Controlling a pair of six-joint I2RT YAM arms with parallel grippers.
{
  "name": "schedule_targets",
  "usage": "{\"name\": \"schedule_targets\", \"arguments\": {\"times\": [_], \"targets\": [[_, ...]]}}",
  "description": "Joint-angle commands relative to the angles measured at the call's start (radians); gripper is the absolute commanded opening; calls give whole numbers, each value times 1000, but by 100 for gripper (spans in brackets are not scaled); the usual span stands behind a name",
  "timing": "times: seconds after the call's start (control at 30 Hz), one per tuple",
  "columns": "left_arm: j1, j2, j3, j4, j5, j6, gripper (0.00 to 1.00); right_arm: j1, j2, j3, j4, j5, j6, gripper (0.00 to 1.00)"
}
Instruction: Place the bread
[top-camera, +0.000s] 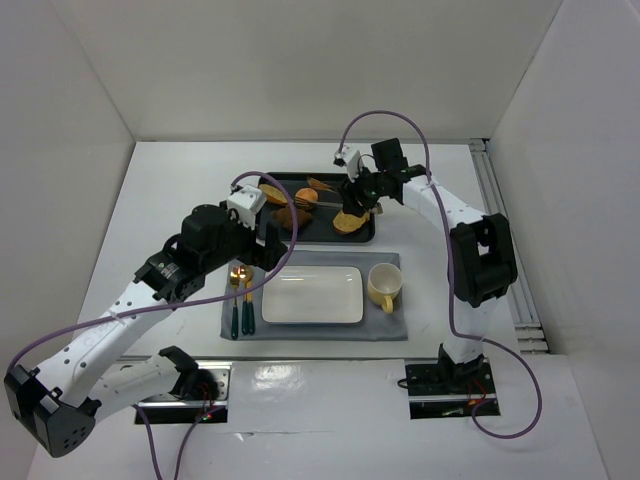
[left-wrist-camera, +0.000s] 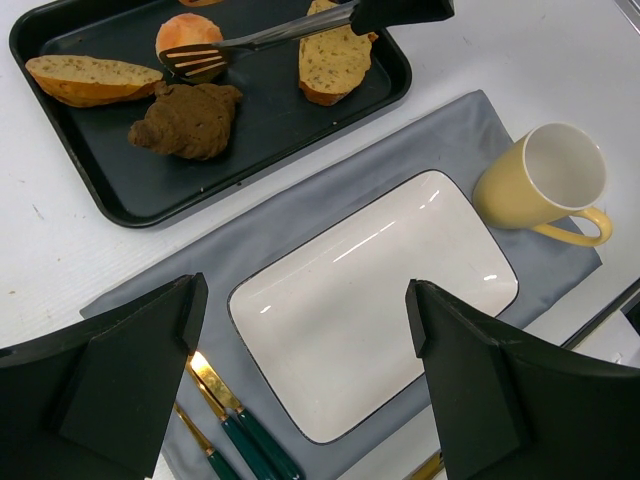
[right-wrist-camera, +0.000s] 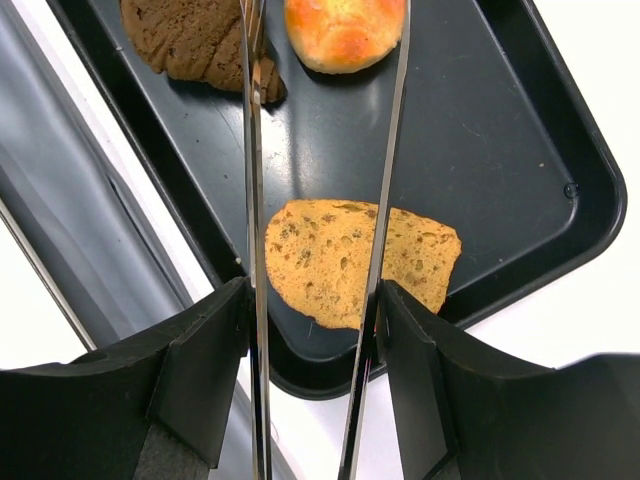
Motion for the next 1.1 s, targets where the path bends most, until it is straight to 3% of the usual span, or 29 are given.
{"name": "schedule_targets", "arguments": {"times": [0.0,1.07], "targets": [[-4,-5,0,46,-7,9,100,8,2,23,60,-2,-3,62],[-4,-5,0,46,2,9,100,-29,92,23,37,78,34,63]]}}
